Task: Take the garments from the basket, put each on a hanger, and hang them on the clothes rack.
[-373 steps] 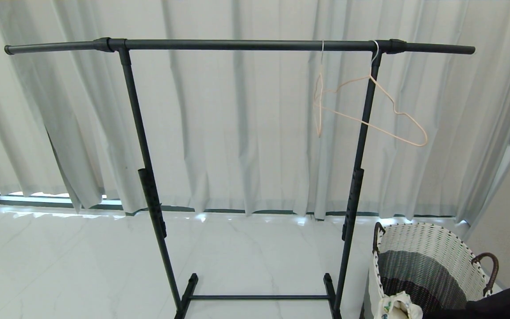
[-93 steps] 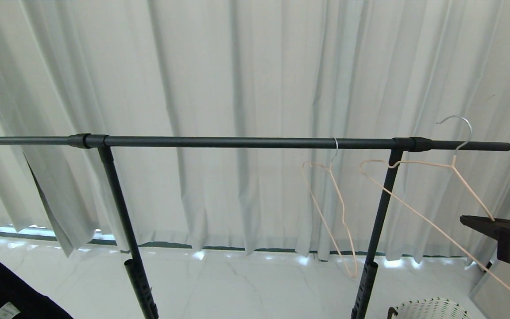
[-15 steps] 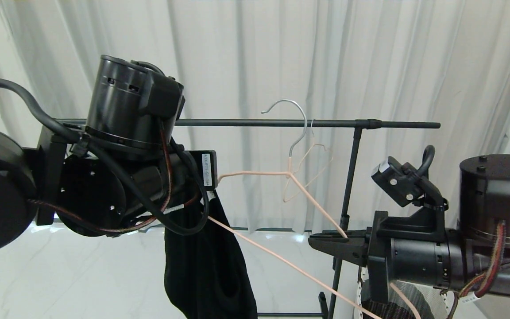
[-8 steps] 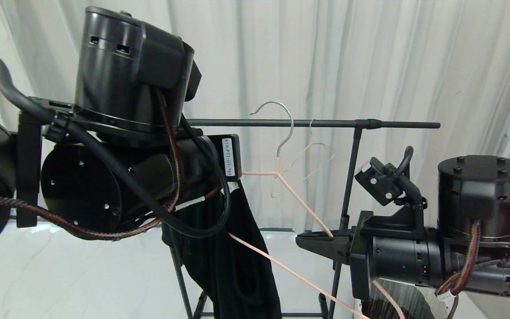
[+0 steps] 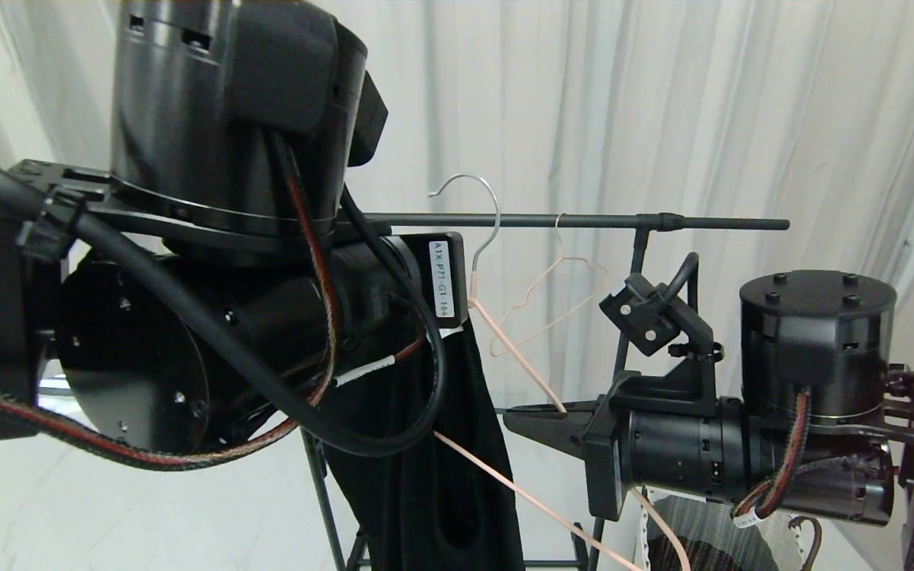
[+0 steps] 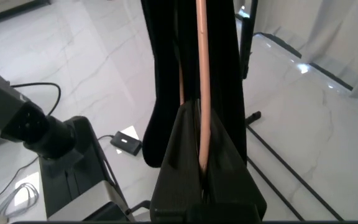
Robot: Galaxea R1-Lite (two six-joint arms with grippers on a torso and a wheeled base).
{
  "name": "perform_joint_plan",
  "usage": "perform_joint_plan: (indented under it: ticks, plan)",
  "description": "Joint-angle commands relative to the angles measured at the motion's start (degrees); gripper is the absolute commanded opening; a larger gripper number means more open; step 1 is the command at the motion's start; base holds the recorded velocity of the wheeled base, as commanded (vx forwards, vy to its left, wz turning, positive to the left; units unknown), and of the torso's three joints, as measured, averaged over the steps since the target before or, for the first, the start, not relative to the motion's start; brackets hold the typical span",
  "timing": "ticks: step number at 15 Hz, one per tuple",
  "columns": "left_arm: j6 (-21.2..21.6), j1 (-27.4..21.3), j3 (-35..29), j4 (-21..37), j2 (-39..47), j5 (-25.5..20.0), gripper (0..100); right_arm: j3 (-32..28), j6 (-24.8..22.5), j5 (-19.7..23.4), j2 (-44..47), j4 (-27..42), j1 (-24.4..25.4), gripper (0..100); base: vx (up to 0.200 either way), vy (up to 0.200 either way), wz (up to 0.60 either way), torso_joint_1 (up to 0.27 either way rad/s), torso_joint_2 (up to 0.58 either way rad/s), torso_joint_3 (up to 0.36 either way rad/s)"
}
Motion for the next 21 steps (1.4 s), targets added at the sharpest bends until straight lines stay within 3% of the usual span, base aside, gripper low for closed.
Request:
perform_joint_plan:
  ticks: [1,5,8,14,19,20,21]
  plan:
    - [0.0,-0.4,0.0,0.0,-0.1,0.4,0,-0.3,0.0,0.0,0.4,0.0,0.3,0,0.0,0.0,0.0,0.0,0.0,0.0]
    - [0.0,-1.3,0.4,0.0,-0.1,1.6,0,-0.3,0.2,-1.8,0.3,0.0,0.4,0,0.0,0.0,0.0,0.0,0.0,0.0]
    - [-0.1,-1.2,1.3,-0.9,-0.3,5.4,0,0.1,1.3,-6.9,-0.1,0.0,0.4,0,0.0,0.0,0.0,0.0,0.0,0.0]
    - [0.6,-4.3,2.2,-1.5,-1.2,5.6,0,0.0,1.2,-12.6,0.2,-0.6,0.3,0,0.0,0.0,0.0,0.0,0.0,0.0]
    - [2.9,-4.5,3.7,-1.7,-1.2,5.5,0,0.0,1.2,-14.8,-0.2,-1.0,0.3,0,0.0,0.0,0.0,0.0,0.0,0.0]
    - [2.9,-4.5,3.7,-1.7,-1.2,5.5,100,0.0,1.0,-15.0,-0.4,-1.0,0.3,0,0.0,0.0,0.0,0.0,0.0,0.0]
    - [3.1,-4.5,3.6,-2.1,-1.6,5.5,100,0.0,0.9,-15.0,-0.8,-1.5,0.3,0,0.0,0.0,0.0,0.0,0.0,0.0]
